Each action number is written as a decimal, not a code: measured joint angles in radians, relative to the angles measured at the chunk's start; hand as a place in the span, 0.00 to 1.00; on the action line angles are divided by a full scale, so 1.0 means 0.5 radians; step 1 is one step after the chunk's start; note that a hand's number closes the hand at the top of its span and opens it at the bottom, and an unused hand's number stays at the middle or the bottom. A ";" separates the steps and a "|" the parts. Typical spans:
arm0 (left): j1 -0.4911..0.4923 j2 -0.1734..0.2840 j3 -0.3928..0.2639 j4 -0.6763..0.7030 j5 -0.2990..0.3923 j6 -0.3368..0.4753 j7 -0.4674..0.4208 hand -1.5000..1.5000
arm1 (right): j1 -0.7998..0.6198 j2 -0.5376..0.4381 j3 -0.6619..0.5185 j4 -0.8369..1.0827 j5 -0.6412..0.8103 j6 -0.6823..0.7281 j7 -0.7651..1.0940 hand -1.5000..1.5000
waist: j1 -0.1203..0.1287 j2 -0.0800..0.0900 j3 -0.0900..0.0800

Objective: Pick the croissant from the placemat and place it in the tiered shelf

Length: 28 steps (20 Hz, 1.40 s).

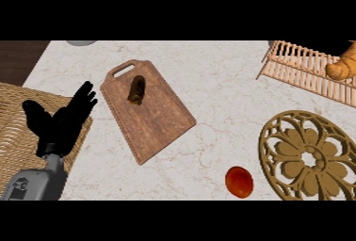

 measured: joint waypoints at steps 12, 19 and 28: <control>0.035 -0.013 0.022 -0.009 -0.032 -0.003 -0.034 0.50 | -0.146 -0.108 -0.383 0.110 -0.270 -0.228 -0.057 0.00 | -0.025 -0.004 0.000; 0.191 -0.034 0.044 0.123 -0.010 -0.011 0.014 0.50 | -0.102 -0.354 -0.537 0.192 -0.276 -0.430 -0.038 0.00 | -0.047 0.011 -0.025; 0.247 -0.044 0.108 0.316 0.004 -0.043 -0.022 0.50 | 0.150 -0.706 -0.835 0.357 -0.531 -0.202 -0.182 0.00 | -0.073 0.011 -0.038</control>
